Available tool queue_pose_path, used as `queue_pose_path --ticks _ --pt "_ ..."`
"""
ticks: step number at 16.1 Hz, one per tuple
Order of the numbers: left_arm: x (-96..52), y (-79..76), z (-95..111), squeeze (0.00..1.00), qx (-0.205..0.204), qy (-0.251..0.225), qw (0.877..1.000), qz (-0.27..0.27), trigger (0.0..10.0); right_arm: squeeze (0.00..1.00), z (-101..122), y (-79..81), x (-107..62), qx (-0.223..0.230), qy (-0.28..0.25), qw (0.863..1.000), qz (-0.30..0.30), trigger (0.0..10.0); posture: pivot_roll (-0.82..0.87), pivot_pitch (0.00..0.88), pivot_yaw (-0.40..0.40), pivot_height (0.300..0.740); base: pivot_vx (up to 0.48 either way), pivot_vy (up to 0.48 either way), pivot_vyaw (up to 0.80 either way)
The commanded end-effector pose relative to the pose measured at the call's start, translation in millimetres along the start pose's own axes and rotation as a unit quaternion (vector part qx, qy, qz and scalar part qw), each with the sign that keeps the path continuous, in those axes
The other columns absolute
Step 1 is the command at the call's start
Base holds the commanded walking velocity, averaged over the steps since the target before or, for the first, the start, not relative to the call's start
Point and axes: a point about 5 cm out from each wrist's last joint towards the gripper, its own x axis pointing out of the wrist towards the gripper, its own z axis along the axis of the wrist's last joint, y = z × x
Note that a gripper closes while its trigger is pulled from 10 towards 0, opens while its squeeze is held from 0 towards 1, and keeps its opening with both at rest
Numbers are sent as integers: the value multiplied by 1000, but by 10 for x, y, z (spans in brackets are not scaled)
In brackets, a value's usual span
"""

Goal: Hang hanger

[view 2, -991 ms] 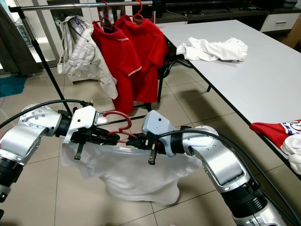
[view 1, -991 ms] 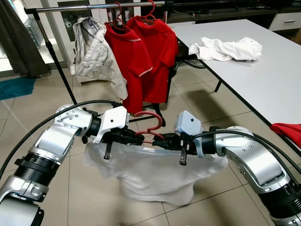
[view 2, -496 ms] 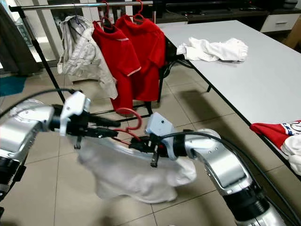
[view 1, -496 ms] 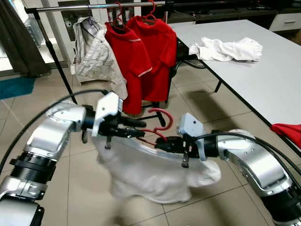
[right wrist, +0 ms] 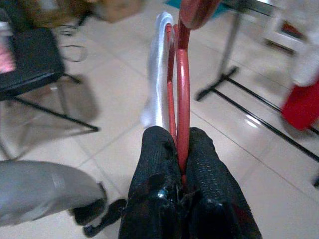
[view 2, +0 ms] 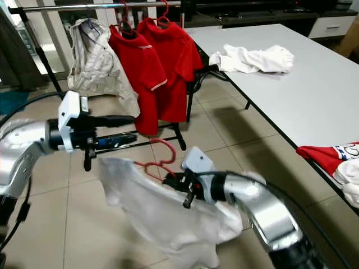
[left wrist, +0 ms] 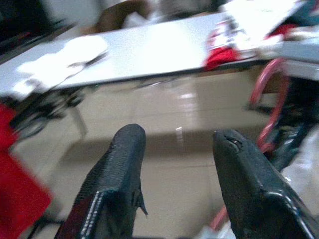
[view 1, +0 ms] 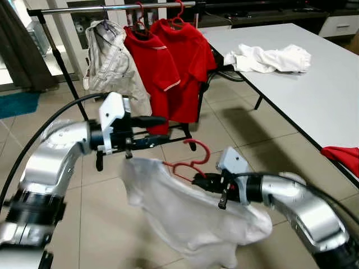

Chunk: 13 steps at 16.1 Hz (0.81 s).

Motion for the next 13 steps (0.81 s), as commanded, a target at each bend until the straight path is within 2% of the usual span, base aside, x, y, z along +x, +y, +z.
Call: queue_pose_path --ticks 1,2,3,4,5,7,8,9,11,13 --pt "-57 24 9 1000 -1 5 999 35 10000 0 33 -93 -50 5 -12 999 -49 0 -100 0 36 740 0 0 0" --pt "-111 -36 -92 8 -24 5 996 86 10000 0 -61 -224 -68 47 -18 987 -150 0 -100 0 36 740 0 0 0" --pt "-127 -59 -161 0 -30 14 992 122 10000 0 -99 -274 -83 66 -23 979 -192 0 -96 0 34 740 0 0 0" --pt "-128 -51 -384 0 -39 63 969 236 10000 0 -146 -359 -112 117 -54 955 -267 0 -81 0 13 740 0 0 0" --pt "-113 -46 -471 0 -35 85 957 275 10000 0 -174 -419 -120 150 -65 937 -309 10000 -67 0 -5 740 0 0 0" --pt "-81 -55 -526 0 -36 92 946 308 10000 0 -191 -477 -115 164 -71 922 -343 10000 -60 0 -12 740 0 0 0" --pt "-66 -58 -551 0 -55 85 930 353 10000 0 -199 -487 -70 182 -68 918 -345 10000 -54 0 -8 740 0 0 0" --pt "-33 -115 -542 0 -70 71 922 374 10000 0 -184 -495 -39 189 -67 913 -354 10000 -60 0 -2 740 0 0 0" --pt "16 -168 -520 0 -69 61 921 378 10000 0 -145 -512 -30 176 -77 916 -353 10000 -58 0 -5 740 0 0 0" --pt "32 -194 -503 0 -53 71 919 384 10000 0 -29 -526 41 175 -104 915 -348 10000 -57 0 -8 740 0 0 800"
